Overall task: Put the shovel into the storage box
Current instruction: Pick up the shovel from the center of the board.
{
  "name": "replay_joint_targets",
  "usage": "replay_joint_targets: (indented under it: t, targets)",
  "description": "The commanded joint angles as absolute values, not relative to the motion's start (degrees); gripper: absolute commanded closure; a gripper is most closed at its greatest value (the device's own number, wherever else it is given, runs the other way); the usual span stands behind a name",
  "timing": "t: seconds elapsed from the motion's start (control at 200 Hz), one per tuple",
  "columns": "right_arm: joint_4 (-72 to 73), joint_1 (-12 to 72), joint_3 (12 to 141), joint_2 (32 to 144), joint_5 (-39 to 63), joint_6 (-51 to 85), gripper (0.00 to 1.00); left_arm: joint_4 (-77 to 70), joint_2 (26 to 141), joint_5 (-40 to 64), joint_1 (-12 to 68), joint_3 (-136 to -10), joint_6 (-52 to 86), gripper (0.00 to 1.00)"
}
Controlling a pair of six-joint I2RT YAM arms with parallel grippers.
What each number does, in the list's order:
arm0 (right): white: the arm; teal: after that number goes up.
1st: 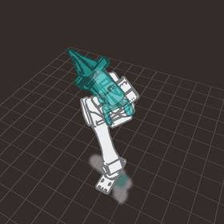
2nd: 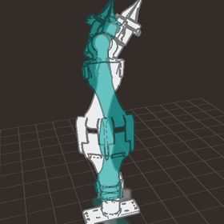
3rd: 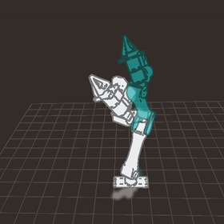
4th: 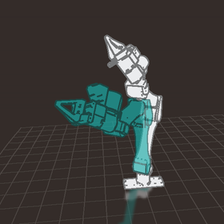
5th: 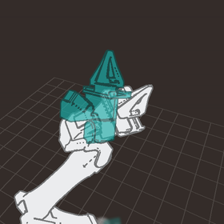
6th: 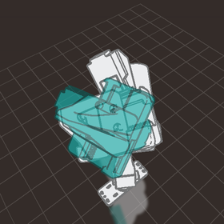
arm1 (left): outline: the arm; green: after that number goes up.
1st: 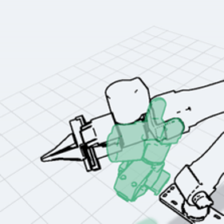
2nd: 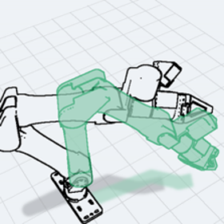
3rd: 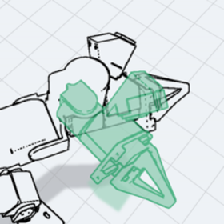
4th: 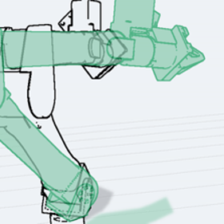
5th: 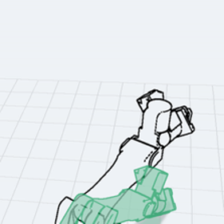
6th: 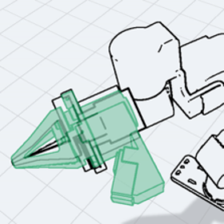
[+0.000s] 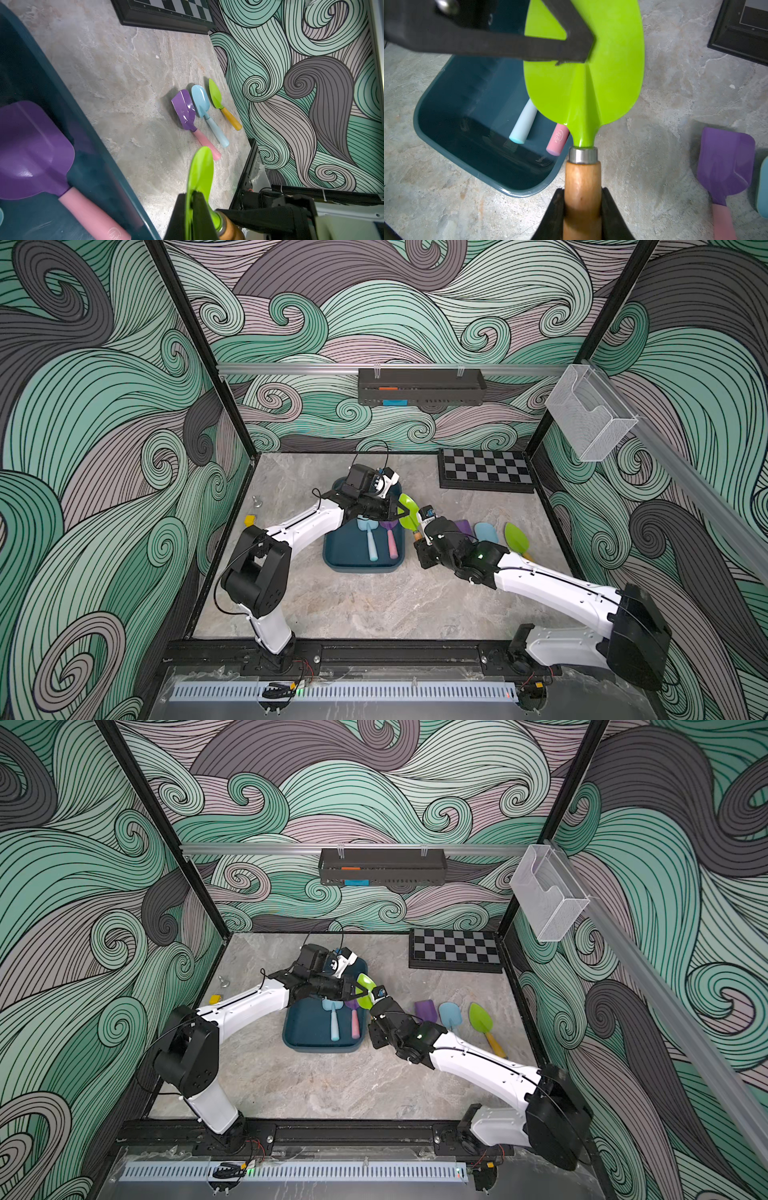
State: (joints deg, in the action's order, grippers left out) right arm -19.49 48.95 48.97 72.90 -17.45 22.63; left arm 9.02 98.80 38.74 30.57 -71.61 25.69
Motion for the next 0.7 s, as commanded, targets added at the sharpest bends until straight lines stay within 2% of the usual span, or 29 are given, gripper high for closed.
replay_joint_targets:
  t: [0.0, 0.035, 0.105, 0.235, 0.37, 0.435, 0.535, 0.695]
  targets:
    - [-18.00, 49.83, 49.49, 71.16, -17.19, 21.12, 0.48, 8.27, 98.75, 39.57, 31.46, -73.39, 22.61, 1.00]
    - [-18.01, 49.91, 49.30, 70.73, -17.46, 21.03, 0.42, 8.43, 98.53, 39.54, 31.36, -73.46, 22.37, 1.00]
    - [-17.93, 50.01, 48.59, 69.22, -18.25, 20.69, 0.37, 9.00, 98.01, 40.21, 30.43, -74.00, 21.80, 1.00]
    - [-18.25, 49.92, 45.32, 65.06, -20.86, 21.24, 0.32, 13.82, 96.70, 43.00, 24.85, -76.65, 18.91, 1.00]
    - [-19.22, 48.47, 40.42, 60.45, -21.47, 22.73, 0.31, 30.17, 97.49, 46.38, 16.63, -84.80, 6.77, 1.00]
    - [-19.42, 47.33, 38.55, 59.11, -21.18, 23.36, 0.31, 37.97, 98.78, 43.63, 14.00, -88.88, 1.83, 0.99]
    - [-19.38, 45.28, 36.39, 58.46, -20.51, 23.80, 0.32, 39.88, 101.51, 40.63, 11.09, -90.82, -0.53, 0.99]
    - [-22.31, 42.66, 35.49, 57.54, -20.82, 23.62, 0.30, 46.56, 106.26, 30.58, 10.65, -94.30, -5.29, 1.00]
